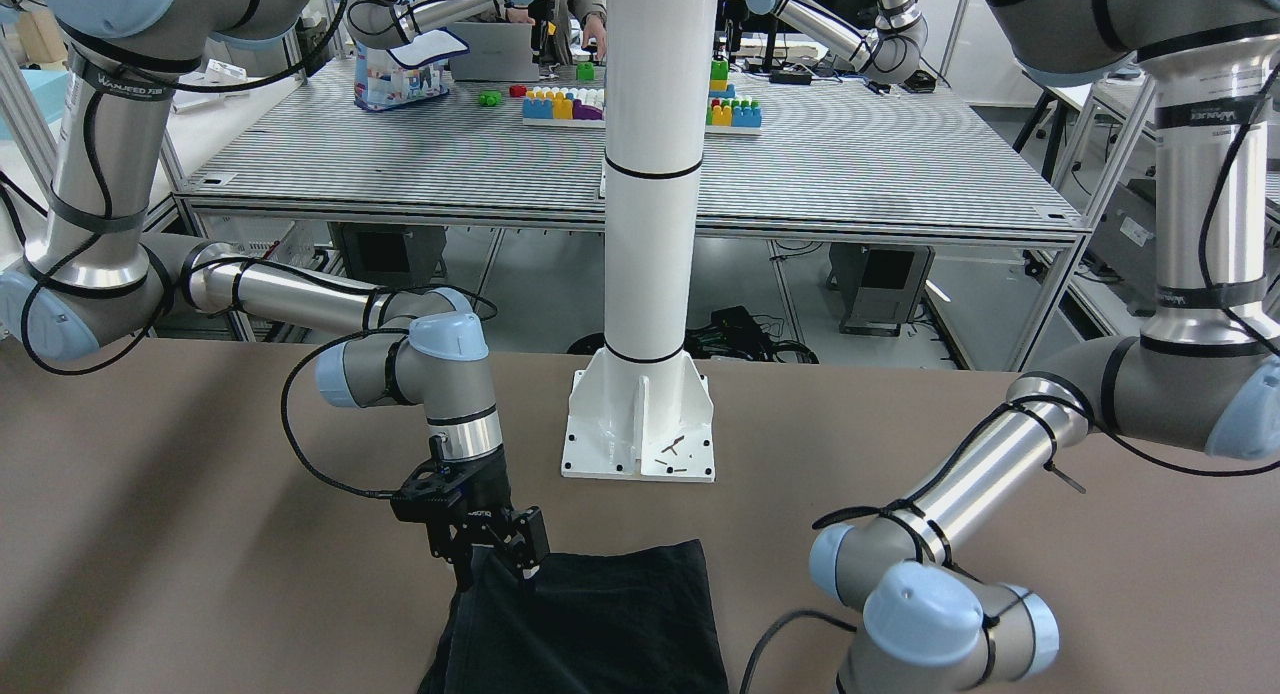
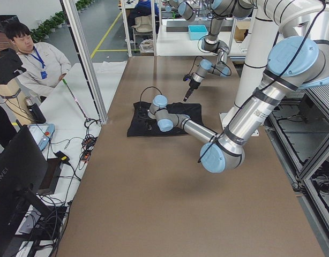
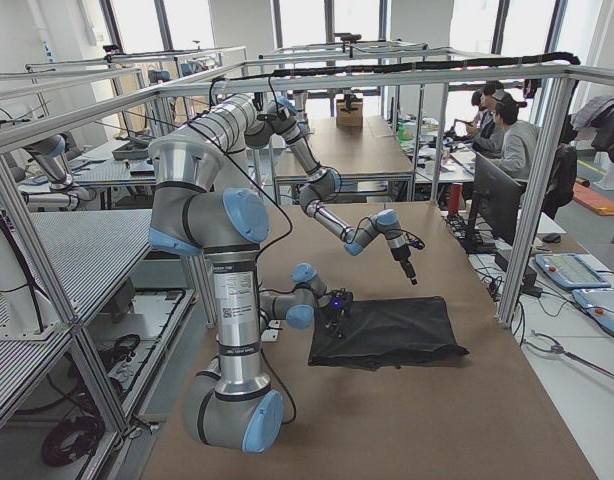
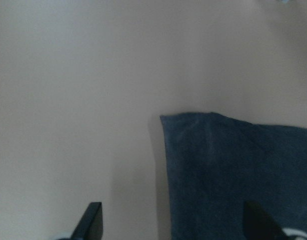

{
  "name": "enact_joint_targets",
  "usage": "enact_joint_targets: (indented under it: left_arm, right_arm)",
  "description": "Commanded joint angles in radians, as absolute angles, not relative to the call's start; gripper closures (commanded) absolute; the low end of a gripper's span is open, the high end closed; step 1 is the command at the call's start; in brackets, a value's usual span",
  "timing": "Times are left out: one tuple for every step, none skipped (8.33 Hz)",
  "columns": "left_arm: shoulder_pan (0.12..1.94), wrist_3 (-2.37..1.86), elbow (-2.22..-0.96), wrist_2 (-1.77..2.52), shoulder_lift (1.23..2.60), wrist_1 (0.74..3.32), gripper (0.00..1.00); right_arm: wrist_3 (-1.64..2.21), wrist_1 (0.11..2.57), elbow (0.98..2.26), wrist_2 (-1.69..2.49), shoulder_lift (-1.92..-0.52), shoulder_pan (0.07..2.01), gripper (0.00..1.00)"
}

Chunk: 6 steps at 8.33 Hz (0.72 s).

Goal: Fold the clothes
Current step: 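Release the right gripper while the left gripper moves to the near corner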

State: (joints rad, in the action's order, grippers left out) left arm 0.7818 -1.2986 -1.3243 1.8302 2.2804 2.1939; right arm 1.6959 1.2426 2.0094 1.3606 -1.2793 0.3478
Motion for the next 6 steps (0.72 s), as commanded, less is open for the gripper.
enact_joint_targets:
  left_arm:
    - [0.616,-1.532,-1.700,1.740,1.998,2.192,0.00]
    - [0.553,-1.599,-1.763,1.682,1.926,2.191,0.00]
    - [0.478,-1.665,-1.779,1.614,1.890,2.192,0.00]
    - [0.401,-1.731,-1.779,1.553,1.885,2.192,0.00]
    - [0.334,-1.800,-1.781,1.521,1.894,2.194,0.00]
    - [0.265,-1.843,-1.802,1.466,1.898,2.192,0.00]
  right_arm:
    - [1.712,1.239,2.006,1.356,-1.281,0.364,0.08]
    - [1.712,1.238,2.002,1.355,-1.281,0.362,0.08]
    - [1.712,1.238,2.002,1.355,-1.282,0.362,0.08]
    - [1.712,1.238,2.002,1.353,-1.282,0.362,0.08]
    - [1.710,1.238,2.002,1.353,-1.284,0.362,0.08]
    - [1.710,1.238,2.002,1.353,-1.284,0.362,0.08]
